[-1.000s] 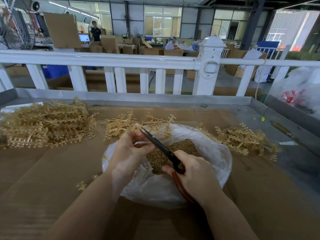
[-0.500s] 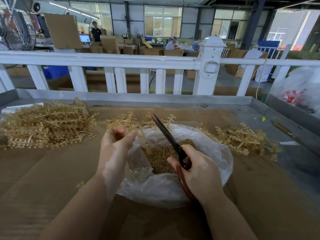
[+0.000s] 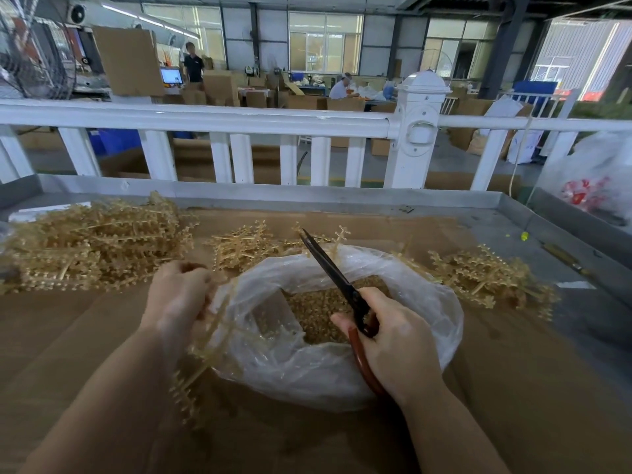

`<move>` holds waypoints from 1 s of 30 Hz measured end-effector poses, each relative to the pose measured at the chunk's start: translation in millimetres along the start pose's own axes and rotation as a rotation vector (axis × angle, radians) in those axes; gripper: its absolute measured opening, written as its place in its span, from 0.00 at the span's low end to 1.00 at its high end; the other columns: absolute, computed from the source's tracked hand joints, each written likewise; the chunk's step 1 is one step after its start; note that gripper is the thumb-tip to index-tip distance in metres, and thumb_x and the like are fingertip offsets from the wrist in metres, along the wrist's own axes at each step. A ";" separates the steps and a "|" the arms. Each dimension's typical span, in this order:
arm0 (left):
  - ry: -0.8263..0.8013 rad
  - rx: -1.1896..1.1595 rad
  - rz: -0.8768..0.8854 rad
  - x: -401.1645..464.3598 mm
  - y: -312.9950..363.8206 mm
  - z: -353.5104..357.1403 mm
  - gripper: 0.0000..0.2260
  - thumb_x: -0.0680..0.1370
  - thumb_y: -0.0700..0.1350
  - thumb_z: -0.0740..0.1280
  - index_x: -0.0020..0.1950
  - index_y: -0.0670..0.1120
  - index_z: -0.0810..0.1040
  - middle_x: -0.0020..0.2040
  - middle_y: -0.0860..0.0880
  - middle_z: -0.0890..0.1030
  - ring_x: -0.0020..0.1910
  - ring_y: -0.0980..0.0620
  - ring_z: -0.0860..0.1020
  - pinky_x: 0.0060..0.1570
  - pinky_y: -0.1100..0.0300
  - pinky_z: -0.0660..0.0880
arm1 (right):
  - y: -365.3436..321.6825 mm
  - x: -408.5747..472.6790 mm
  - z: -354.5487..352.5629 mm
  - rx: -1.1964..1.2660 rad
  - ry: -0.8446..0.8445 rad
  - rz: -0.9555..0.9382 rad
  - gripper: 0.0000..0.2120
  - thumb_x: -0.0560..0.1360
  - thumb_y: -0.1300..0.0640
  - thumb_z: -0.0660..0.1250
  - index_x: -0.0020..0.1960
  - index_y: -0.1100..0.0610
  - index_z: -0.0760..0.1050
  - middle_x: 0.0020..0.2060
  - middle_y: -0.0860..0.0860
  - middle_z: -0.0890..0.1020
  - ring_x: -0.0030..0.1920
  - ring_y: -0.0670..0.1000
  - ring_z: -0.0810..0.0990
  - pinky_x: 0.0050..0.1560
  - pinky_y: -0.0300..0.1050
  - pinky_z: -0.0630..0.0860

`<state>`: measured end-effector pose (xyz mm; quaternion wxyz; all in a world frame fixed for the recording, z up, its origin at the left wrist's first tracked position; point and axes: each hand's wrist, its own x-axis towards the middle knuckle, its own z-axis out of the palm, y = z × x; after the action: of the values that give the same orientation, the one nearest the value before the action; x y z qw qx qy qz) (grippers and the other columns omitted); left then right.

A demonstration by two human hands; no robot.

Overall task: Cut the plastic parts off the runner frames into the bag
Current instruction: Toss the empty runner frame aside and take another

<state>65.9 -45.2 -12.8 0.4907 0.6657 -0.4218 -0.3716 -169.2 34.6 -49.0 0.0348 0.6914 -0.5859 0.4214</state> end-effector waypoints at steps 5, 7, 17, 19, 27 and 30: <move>0.029 0.629 0.224 -3.0 -11.6 3.2 0.06 0.78 0.43 0.61 0.53 0.45 0.76 0.49 0.45 0.79 0.44 0.44 0.77 0.46 0.51 0.76 | -0.3 -0.4 0.0 -0.016 -0.008 -0.001 0.12 0.73 0.42 0.67 0.46 0.51 0.76 0.33 0.44 0.76 0.36 0.44 0.75 0.36 0.37 0.71; 0.087 0.686 0.289 -6.7 -17.5 4.4 0.08 0.80 0.47 0.62 0.55 0.46 0.75 0.55 0.43 0.76 0.52 0.42 0.75 0.53 0.48 0.72 | -0.4 -0.2 0.4 -0.020 0.001 -0.003 0.12 0.73 0.43 0.68 0.45 0.51 0.75 0.31 0.43 0.74 0.34 0.44 0.74 0.35 0.36 0.69; 0.329 1.092 0.466 -19.1 -15.8 8.0 0.30 0.75 0.63 0.61 0.71 0.48 0.63 0.69 0.41 0.61 0.69 0.42 0.54 0.69 0.37 0.46 | 0.3 0.5 5.9 -0.091 -0.007 0.019 0.11 0.73 0.44 0.68 0.46 0.51 0.75 0.34 0.43 0.77 0.35 0.44 0.76 0.36 0.34 0.68; 0.339 1.067 0.521 -19.4 -8.8 9.9 0.28 0.73 0.61 0.66 0.69 0.49 0.67 0.69 0.41 0.61 0.69 0.43 0.54 0.69 0.37 0.46 | 0.6 1.1 7.8 -0.129 0.014 0.054 0.11 0.73 0.45 0.69 0.47 0.51 0.76 0.34 0.44 0.78 0.35 0.45 0.76 0.36 0.34 0.68; -0.232 0.637 0.634 -31.8 14.3 67.8 0.11 0.79 0.47 0.65 0.61 0.50 0.75 0.62 0.53 0.73 0.63 0.55 0.67 0.64 0.62 0.60 | 1.7 6.6 15.4 -0.223 0.089 0.230 0.10 0.74 0.49 0.69 0.52 0.53 0.77 0.38 0.48 0.80 0.41 0.51 0.79 0.38 0.39 0.67; -0.336 0.631 0.701 -32.1 16.4 93.5 0.18 0.80 0.44 0.63 0.69 0.49 0.69 0.67 0.51 0.71 0.68 0.53 0.65 0.68 0.61 0.59 | 1.8 7.5 17.0 -0.229 0.112 0.241 0.12 0.74 0.50 0.68 0.54 0.54 0.78 0.40 0.49 0.81 0.43 0.51 0.79 0.41 0.40 0.70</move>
<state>-34.2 -49.9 -16.9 0.2862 0.5307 -0.7852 -0.1409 -161.8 18.9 -56.1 0.0949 0.5830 -0.7059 0.3909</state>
